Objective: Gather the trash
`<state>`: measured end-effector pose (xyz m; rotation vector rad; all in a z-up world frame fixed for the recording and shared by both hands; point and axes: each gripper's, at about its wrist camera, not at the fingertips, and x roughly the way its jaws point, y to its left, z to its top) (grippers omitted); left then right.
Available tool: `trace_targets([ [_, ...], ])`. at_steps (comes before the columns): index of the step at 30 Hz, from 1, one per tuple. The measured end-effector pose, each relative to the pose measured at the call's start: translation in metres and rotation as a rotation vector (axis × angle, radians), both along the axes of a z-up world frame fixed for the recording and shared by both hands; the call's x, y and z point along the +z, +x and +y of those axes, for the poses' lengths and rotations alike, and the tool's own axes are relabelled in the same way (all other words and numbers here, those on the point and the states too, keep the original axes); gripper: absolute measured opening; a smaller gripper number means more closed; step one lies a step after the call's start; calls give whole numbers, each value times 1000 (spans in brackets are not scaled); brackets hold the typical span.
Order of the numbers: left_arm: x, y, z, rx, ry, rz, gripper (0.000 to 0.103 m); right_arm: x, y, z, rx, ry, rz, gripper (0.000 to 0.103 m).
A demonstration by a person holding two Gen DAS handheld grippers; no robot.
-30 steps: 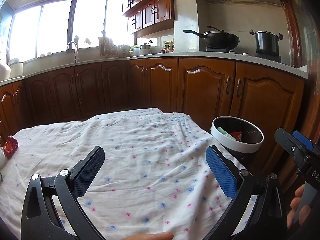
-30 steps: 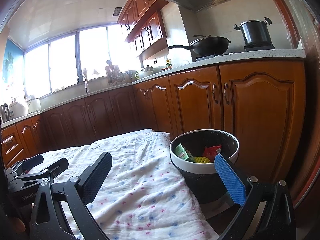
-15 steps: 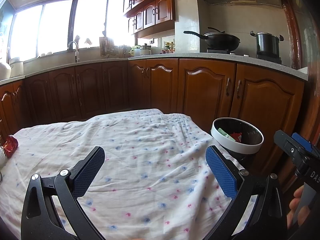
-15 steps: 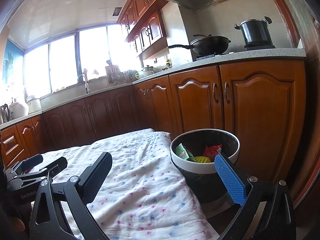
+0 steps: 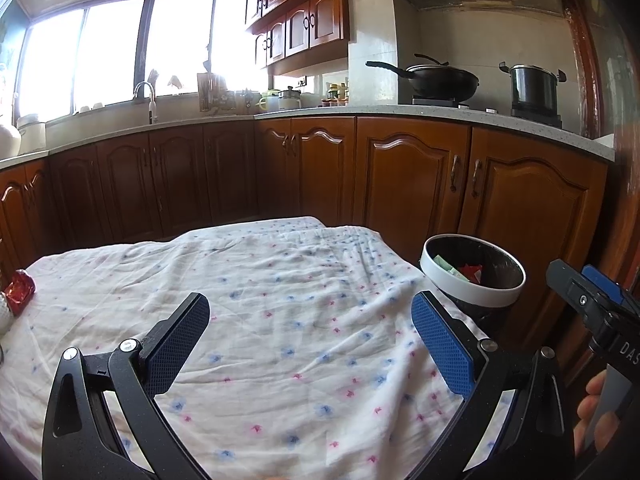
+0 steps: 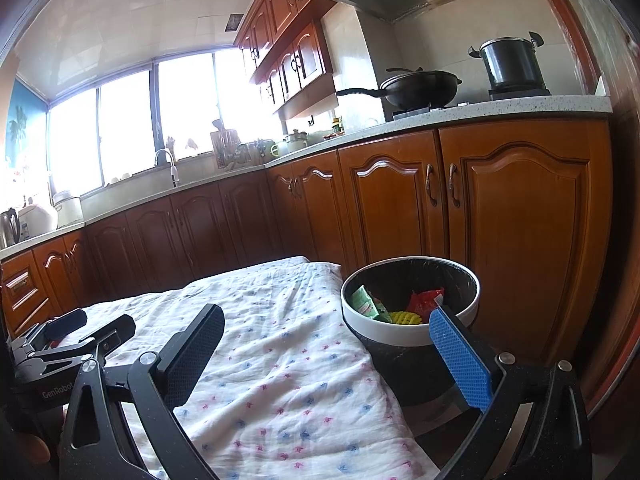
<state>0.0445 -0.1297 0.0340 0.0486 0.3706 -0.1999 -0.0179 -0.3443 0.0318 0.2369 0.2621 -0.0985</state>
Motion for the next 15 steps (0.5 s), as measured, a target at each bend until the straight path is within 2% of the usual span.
trace_targets([
  [15,-1,0,0,2,-5,4,103,0,1,-1,8,3,5,103],
])
